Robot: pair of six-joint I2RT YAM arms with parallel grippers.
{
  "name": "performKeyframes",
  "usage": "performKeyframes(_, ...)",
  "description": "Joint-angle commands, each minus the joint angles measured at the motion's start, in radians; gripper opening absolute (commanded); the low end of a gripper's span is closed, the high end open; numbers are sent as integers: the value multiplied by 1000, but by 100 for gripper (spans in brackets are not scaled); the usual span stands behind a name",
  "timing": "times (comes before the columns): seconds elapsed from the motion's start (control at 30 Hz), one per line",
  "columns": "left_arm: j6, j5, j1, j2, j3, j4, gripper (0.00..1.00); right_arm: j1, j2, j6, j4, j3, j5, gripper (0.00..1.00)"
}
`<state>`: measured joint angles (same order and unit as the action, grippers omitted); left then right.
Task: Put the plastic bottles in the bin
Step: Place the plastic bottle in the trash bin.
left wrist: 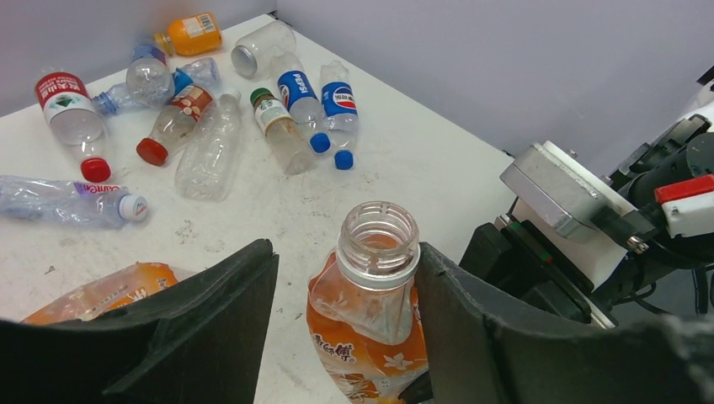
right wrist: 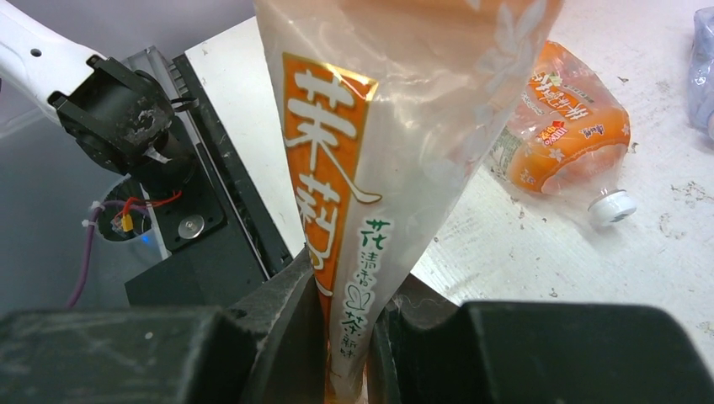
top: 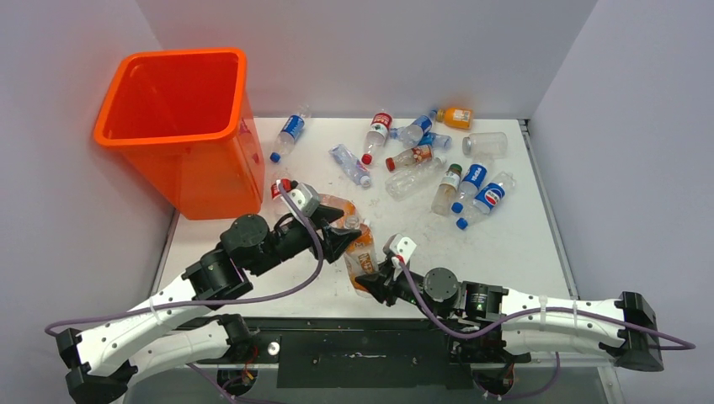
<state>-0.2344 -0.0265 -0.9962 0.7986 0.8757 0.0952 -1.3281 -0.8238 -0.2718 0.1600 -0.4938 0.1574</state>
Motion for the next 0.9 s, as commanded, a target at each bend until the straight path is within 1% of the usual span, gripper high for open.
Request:
performKeyframes(0.0, 18, 1, -11, 12, 37, -15, 51, -13, -8, 9, 58, -45, 17, 5)
performKeyframes(0.17, 18, 17, -16, 33, 37, -32, 28, -30, -12, 11, 51, -47, 24, 6)
performKeyframes(0.2, 20, 24, -16, 35, 35, -37, 22, -31, -13, 11, 45, -50, 23, 13)
performKeyframes(0.23, 22, 26, -17, 36, 33, -46, 15, -36, -12, 10, 40, -54, 24, 28)
performKeyframes(0.3, 28, 27, -18, 30, 27, -58, 1, -45, -9, 4, 27, -59, 31, 67)
performKeyframes(0.33, 29, 24, -18, 24, 25, -59, 0, -51, -2, 0, 23, -60, 32, 78)
performKeyframes(0.37, 31, 9, -18, 16, 24, -61, 0, -54, 5, -5, 18, -62, 37, 94)
performKeyframes(0.43, 47, -30, -18, -6, 29, -61, 0, -60, 23, -12, 4, -72, 42, 90)
performKeyframes(0.5, 80, -92, -18, -38, 44, -51, 0, -60, 40, -13, -25, -94, 42, 90)
performKeyframes(0.63, 216, -320, -16, -74, 137, -17, 0, -65, 65, -7, -94, -153, 25, 90)
performKeyframes(0.77, 431, -511, -15, -56, 286, -31, 0, -69, 97, -11, -108, -157, 57, 90)
performKeyframes(0.87, 628, -632, -15, -13, 404, -113, 0, -69, 131, -26, -106, -125, 118, 90)
